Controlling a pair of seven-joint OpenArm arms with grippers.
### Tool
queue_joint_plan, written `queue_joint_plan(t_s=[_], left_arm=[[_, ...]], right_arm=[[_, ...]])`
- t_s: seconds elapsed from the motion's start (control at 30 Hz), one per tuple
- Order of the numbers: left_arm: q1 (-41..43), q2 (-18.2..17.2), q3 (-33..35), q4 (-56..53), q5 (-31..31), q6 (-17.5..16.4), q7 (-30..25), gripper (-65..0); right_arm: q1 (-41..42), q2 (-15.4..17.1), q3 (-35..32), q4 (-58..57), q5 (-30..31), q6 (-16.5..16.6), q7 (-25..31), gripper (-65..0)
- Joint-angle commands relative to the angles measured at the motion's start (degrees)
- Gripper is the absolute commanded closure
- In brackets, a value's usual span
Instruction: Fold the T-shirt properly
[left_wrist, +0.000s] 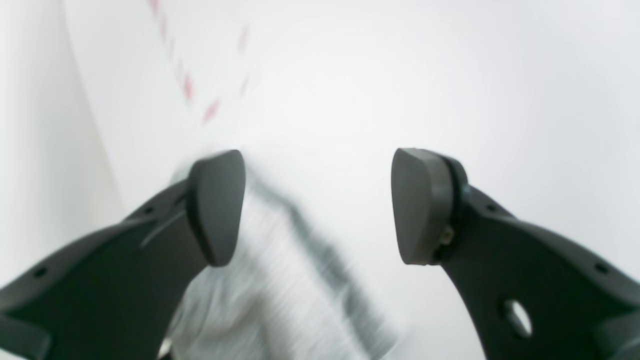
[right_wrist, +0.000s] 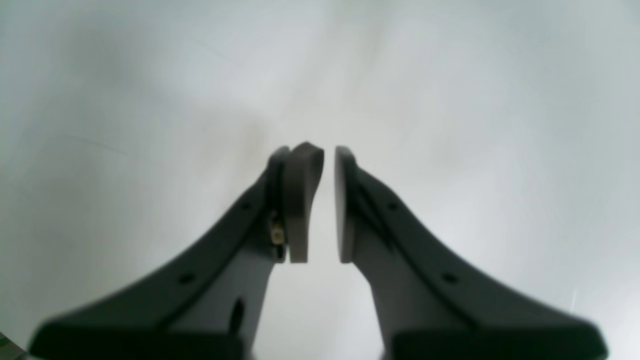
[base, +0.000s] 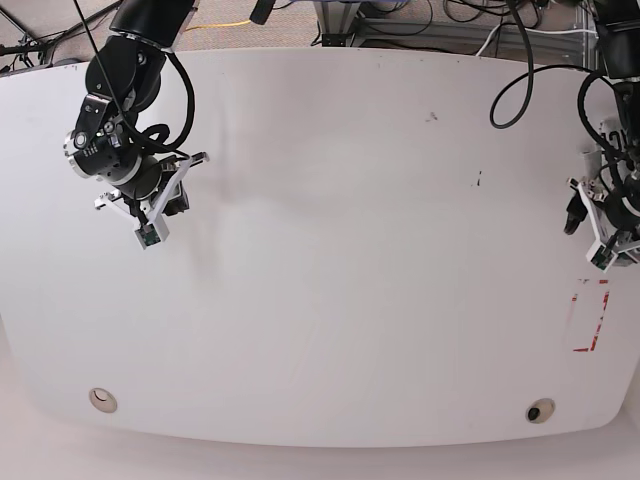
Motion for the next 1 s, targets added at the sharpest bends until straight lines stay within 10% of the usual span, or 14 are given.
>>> queue_joint_plan(t_s=[0.0, 0.33, 0.47, 0.83, 0.97], left_arm=[[-0.6, 1.6, -3.0, 4.7, 0.5, 0.6, 0.1, -42.1], [0.6, 21.6, -1.2, 11.1, 18.3, 0.6, -10.9, -42.1], [4.3, 27.5, 3.0, 10.9, 24.9, 6.5, -21.7, -42.1], [18.8, 29.0, 14.9, 5.8, 27.7, 31.3, -44.5, -42.1], [24.5, 29.0, 15.7, 7.3, 27.4, 32.5, -46.4, -42.1]], right_arm=[[0.9, 0.6, -0.2, 1.1, 0.2, 0.1, 2.0, -8.1], [0.5, 0.9, -1.9, 0.8, -4.0, 0.1, 11.5, -8.1], [0.5, -1.1, -1.9, 0.6, -12.9, 0.1, 18.9, -8.1], [-9.0, -4.6, -1.3, -3.0, -26.6, 0.1, 46.8, -8.6], [-15.3, -4.7, -1.4, -3.1, -26.6, 0.1, 52.2, -8.2]])
